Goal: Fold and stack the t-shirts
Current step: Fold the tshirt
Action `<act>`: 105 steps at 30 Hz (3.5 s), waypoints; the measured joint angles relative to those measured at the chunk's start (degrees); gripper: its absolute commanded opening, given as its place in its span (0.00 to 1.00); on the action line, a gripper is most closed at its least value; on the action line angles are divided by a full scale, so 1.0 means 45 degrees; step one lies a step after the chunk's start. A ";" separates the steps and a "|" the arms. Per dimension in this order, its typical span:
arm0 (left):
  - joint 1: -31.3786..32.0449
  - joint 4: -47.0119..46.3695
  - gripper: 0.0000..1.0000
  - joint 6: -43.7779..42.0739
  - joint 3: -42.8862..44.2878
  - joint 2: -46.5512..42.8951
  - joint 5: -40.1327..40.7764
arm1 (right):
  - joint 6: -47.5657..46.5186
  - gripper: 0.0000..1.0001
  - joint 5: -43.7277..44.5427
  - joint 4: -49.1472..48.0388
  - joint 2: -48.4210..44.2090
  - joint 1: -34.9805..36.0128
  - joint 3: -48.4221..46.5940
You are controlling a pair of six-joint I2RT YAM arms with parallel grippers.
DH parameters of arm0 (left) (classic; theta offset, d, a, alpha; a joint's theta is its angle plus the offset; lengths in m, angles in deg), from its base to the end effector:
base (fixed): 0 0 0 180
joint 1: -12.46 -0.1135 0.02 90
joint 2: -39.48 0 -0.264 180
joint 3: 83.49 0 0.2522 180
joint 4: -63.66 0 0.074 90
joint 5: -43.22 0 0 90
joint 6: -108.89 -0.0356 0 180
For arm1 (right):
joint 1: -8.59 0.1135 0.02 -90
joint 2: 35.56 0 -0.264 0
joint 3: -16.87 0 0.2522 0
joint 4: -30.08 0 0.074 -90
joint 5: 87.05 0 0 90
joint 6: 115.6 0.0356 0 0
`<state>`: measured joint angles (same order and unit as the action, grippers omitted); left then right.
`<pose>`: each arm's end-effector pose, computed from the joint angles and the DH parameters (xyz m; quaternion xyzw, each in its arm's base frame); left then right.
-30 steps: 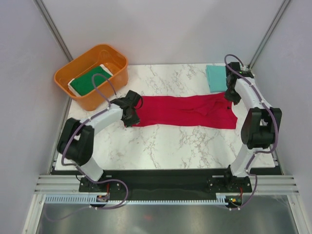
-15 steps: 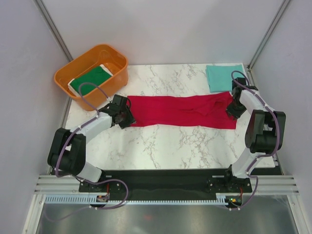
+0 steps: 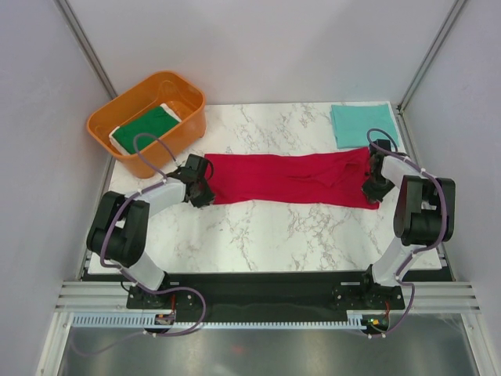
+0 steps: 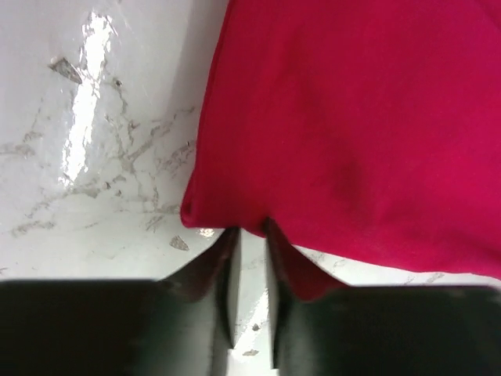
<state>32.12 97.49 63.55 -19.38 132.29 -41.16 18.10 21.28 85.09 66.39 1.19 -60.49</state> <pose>0.2881 -0.0992 0.1590 -0.2214 0.9447 -0.0859 0.2261 0.3193 -0.0528 0.1608 0.4371 0.8808 -0.1229 0.1344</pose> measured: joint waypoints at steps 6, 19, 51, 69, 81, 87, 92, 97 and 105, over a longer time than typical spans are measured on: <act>0.0005 -0.0107 0.02 -0.0311 0.0034 0.0092 0.0384 | -0.0199 0.00 0.0719 -0.0568 -0.0408 -0.0005 0.0520; 0.0010 -0.0141 0.02 -0.0432 -0.1151 -0.1073 0.0821 | -0.0568 0.00 0.1719 -0.0801 -0.1957 -0.0131 0.1773; 0.0005 0.0165 0.02 -0.0656 -0.1321 -0.1292 0.0874 | 0.0763 0.23 -0.1287 -0.0160 0.0228 -0.0121 -0.0476; 0.0019 -0.0185 0.02 -0.0641 -0.1671 -0.1598 0.1345 | -0.0539 0.00 0.0204 -0.0316 -0.0869 -0.0024 -0.0063; 0.0019 0.0287 0.19 -0.0588 -0.2390 -0.2788 0.1049 | -0.0826 0.03 0.0102 -0.0981 -0.1855 -0.0024 0.2021; 0.0015 0.0928 0.34 -0.0563 -0.2414 -0.3949 0.0962 | -0.1103 0.33 0.0228 -0.0534 -0.2108 -0.0034 0.1846; 0.0015 0.1282 0.40 -0.0593 -0.1603 -0.4648 0.0631 | -0.1292 0.49 -0.0389 -0.0355 -0.3531 -0.0044 0.1316; 0.0015 0.1059 0.42 -0.0840 -0.0282 -0.4313 -0.0772 | -0.1379 0.61 -0.2346 -0.1370 -0.4444 0.0379 0.1413; -0.0097 0.0500 0.42 -0.1044 0.0277 -0.2662 -0.2492 | -0.1224 0.65 -0.3745 -0.3531 -0.3789 0.1180 0.2103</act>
<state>31.68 99.74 58.85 -18.13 120.32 -52.37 12.59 4.43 69.20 49.35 6.50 -51.02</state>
